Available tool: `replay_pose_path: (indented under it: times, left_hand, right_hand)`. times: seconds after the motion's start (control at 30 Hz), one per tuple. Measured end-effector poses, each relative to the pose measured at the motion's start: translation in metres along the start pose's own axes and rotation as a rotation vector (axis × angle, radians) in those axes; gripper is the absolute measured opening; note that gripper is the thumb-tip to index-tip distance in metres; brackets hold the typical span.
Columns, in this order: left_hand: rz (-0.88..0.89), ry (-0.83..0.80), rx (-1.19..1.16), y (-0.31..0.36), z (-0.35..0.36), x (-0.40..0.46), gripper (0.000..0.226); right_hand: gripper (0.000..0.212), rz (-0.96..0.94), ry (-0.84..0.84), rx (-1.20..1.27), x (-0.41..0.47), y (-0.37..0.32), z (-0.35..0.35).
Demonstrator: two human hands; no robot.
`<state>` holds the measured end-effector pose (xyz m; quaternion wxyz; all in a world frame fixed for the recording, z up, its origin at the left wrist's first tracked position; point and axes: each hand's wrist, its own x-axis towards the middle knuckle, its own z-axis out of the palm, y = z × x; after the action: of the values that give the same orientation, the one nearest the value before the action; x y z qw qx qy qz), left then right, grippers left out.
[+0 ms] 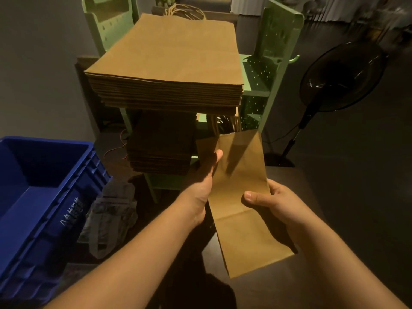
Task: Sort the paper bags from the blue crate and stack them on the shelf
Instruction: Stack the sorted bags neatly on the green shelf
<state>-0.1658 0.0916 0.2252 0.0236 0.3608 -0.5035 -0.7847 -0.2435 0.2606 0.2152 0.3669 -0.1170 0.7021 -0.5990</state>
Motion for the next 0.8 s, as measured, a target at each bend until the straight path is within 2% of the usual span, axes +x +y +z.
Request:
replay_pose_path:
  times: [0.1,0.23,0.37,0.47,0.57,0.7,0.8]
  left_hand:
    - [-0.031,0.031,-0.079,-0.008,-0.011,0.001,0.027]
    - [-0.088,0.021,-0.102,-0.012,-0.012,-0.001,0.028]
    - [-0.042,0.015,-0.095,-0.011,-0.012,-0.002,0.025]
    - [-0.059,-0.039,-0.054,-0.011,-0.017,-0.002,0.036]
    - [-0.090,-0.070,-0.074,-0.012,-0.023,-0.004,0.034]
    - [-0.111,-0.141,-0.056,-0.015,-0.034,-0.010,0.053]
    - [-0.121,-0.179,0.000,-0.019,-0.046,-0.015,0.057]
  right_hand:
    - [0.044,0.026,-0.020,-0.022,0.006,-0.004,-0.001]
    - [0.041,0.037,-0.004,0.016,0.015,-0.013,0.001]
    - [0.039,0.041,0.027,0.042,0.024,-0.020,0.009]
    - [0.035,0.037,0.027,0.056,0.025,-0.025,0.015]
    - [0.029,0.049,0.059,0.108,0.026,-0.030,0.021]
    - [0.022,0.104,0.108,0.173,0.028,-0.035,0.028]
    - [0.020,0.117,0.146,0.160,0.033,-0.038,0.031]
